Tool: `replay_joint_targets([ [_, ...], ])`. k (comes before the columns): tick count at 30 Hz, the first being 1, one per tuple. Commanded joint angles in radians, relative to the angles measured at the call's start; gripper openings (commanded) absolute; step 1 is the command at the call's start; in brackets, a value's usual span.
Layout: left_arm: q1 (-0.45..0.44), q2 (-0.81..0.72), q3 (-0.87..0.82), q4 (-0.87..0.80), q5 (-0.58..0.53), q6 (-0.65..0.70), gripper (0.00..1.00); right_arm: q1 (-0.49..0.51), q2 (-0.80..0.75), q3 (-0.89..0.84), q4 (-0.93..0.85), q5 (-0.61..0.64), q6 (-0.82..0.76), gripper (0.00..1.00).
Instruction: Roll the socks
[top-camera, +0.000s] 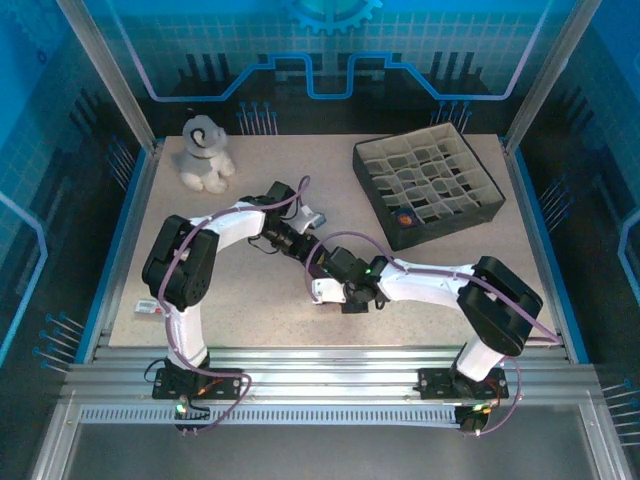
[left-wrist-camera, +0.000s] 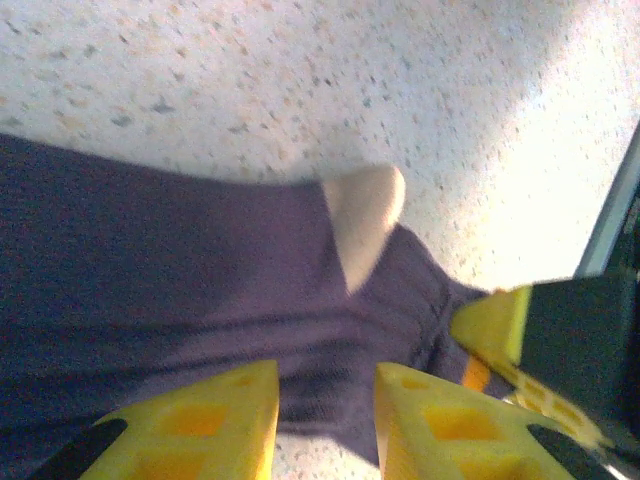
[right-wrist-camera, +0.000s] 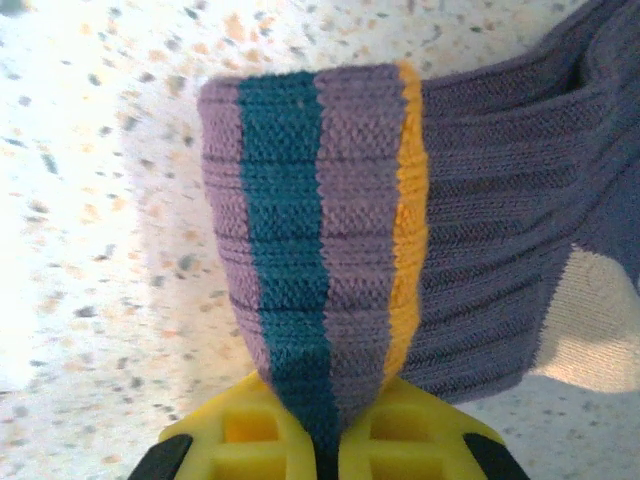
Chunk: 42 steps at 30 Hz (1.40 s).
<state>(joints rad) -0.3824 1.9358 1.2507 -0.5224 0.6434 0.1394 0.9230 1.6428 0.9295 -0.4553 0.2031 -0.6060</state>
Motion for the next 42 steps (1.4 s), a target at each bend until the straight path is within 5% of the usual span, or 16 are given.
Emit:
replay_joint_targets([
  [1, -0.001, 0.068, 0.010, 0.071, -0.016, -0.077, 0.27, 0.012, 0.037, 0.041, -0.194, -0.137, 0.065, 0.00],
  [8, -0.003, 0.144, 0.039, 0.103, -0.064, -0.122, 0.26, -0.055, 0.134, 0.147, -0.367, -0.380, 0.123, 0.00],
  [17, -0.004, 0.154, 0.038, 0.141, -0.030, -0.073, 0.25, -0.058, 0.248, 0.221, -0.447, -0.466, 0.078, 0.00],
  [22, 0.006, 0.049, -0.070, 0.296, -0.043, -0.059, 0.29, -0.123, 0.327, 0.272, -0.492, -0.585, 0.100, 0.00],
  [34, 0.109, -0.129, -0.218, 0.528, 0.053, -0.170, 0.35, -0.185, 0.429, 0.327, -0.511, -0.519, 0.178, 0.00],
  [42, 0.240, -0.284, -0.489, 0.926, 0.112, -0.353, 0.37, -0.210, 0.445, 0.331, -0.499, -0.480, 0.212, 0.00],
])
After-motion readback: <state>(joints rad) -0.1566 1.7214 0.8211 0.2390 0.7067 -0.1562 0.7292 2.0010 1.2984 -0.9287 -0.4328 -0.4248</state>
